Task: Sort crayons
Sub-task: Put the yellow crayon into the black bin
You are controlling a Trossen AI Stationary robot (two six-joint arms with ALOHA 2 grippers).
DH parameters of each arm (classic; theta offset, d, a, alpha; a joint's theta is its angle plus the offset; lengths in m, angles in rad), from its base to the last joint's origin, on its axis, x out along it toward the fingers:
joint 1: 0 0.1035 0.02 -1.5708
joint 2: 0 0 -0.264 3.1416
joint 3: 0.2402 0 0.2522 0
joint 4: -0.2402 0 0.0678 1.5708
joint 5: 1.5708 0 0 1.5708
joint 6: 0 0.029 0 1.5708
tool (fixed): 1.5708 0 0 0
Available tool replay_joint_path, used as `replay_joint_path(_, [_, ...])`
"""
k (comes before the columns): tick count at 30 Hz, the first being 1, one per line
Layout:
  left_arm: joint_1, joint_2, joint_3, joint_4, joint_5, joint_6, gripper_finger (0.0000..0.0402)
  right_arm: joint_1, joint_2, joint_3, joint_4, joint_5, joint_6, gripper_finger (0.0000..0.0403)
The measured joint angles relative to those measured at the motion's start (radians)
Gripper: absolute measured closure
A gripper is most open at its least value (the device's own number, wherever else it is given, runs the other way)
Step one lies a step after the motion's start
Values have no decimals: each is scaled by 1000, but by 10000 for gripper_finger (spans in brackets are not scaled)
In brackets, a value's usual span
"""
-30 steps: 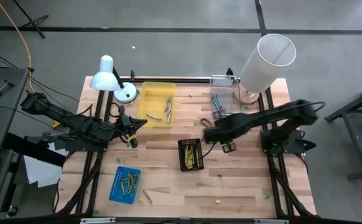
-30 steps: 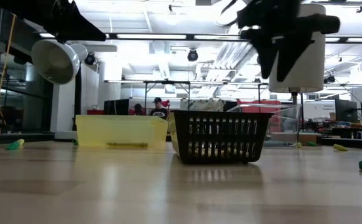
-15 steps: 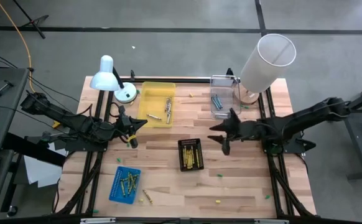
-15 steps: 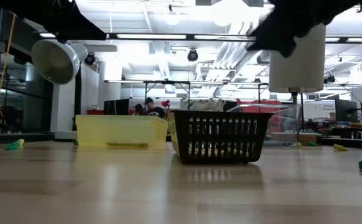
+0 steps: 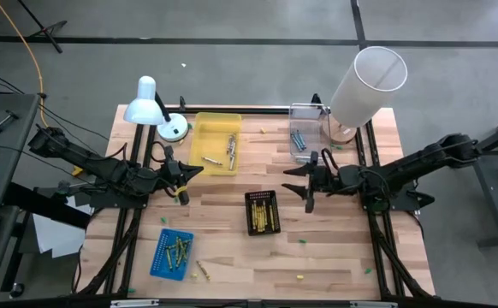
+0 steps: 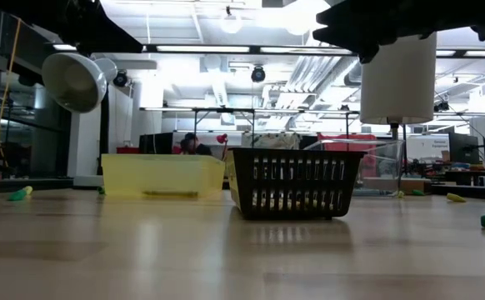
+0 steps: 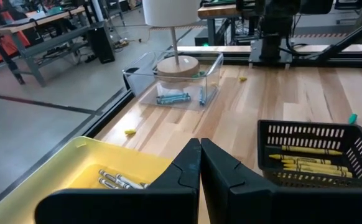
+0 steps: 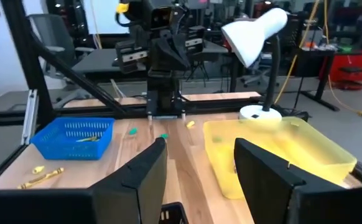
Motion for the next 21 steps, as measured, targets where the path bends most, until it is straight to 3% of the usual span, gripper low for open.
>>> replay_joint_path(16, [0,84,0,7,-19,-26,402,-14,0,0,6,8,-34,222])
replay_joint_path(19, [0,122,0,81,-1,-23,402,-13,0,0,5,8,-33,222])
replay_joint_path(21, [0,153,0,196,78,17,401,-13,0,0,2,8,-28,222])
